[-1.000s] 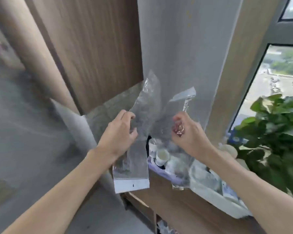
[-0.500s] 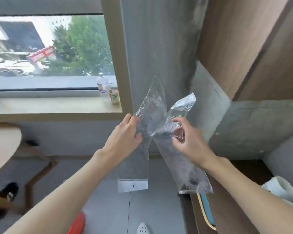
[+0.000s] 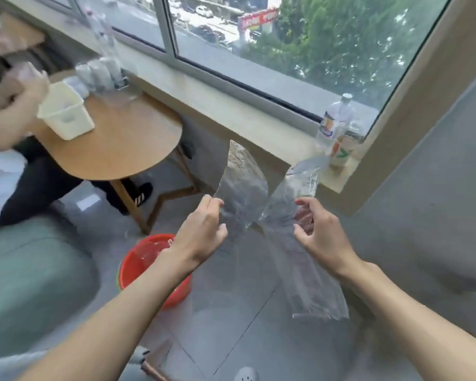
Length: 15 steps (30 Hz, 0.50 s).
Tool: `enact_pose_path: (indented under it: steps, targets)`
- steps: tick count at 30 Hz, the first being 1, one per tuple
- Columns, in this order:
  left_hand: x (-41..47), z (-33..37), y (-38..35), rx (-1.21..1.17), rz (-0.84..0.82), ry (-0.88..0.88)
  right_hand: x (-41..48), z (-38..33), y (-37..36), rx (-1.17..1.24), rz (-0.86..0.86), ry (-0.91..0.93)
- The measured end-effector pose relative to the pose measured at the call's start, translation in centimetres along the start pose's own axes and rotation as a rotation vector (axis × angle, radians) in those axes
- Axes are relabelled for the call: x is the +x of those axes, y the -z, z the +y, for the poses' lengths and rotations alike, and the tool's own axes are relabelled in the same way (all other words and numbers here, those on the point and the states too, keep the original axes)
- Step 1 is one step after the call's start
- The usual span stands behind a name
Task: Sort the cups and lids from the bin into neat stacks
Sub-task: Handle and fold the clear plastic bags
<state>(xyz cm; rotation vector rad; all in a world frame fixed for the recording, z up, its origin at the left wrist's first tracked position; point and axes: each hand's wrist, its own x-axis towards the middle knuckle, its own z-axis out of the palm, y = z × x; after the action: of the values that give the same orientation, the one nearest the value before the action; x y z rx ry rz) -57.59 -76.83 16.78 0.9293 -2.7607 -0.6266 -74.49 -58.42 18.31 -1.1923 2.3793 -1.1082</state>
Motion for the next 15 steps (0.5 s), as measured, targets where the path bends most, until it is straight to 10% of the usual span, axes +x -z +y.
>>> enact_pose_path:
  steps: [15]
  targets:
    - [-0.9,-16.4,-5.1,-0.026,0.255,0.757,18.4,-0.5,-21.7,0.138,-0.592,0.34]
